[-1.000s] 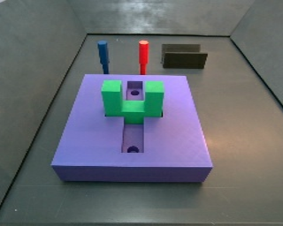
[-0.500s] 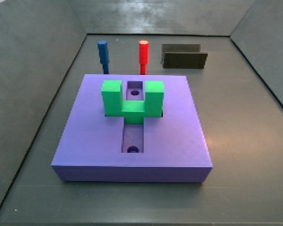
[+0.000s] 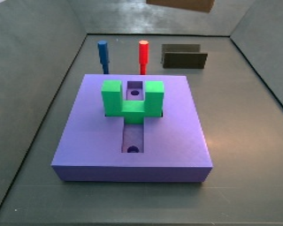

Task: Pick up the brown object. Move up. Move to above the board. Insert the brown object.
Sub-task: Insert the brown object.

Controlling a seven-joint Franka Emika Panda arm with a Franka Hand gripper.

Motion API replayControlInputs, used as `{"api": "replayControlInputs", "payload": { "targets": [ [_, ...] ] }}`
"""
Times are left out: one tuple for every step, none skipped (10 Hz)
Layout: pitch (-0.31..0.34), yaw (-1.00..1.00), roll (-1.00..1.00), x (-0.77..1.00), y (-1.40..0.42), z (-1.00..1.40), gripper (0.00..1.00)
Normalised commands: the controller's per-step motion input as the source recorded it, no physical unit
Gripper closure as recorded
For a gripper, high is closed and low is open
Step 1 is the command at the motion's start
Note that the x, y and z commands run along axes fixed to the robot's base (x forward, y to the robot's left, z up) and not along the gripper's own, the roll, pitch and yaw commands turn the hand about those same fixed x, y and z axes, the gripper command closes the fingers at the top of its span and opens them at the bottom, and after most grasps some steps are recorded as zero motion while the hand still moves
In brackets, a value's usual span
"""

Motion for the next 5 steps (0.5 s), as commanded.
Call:
{"api": "replayControlInputs", "payload": {
  "targets": [
    [0.000,-1.00,0.12,0.00,0.00,-0.09,1.00],
    [0.000,-1.00,0.12,0.00,0.00,-0.14,1.00],
    [0.121,-0.74,0.17,0.09,-0.01,-0.19,1.00],
    [0.119,-0.75,0.16,0.08,0.00,-0.18,1.00],
    [0.073,-0.81,0.09,0.08,-0.07,-0.17,1.00]
  ]
}}
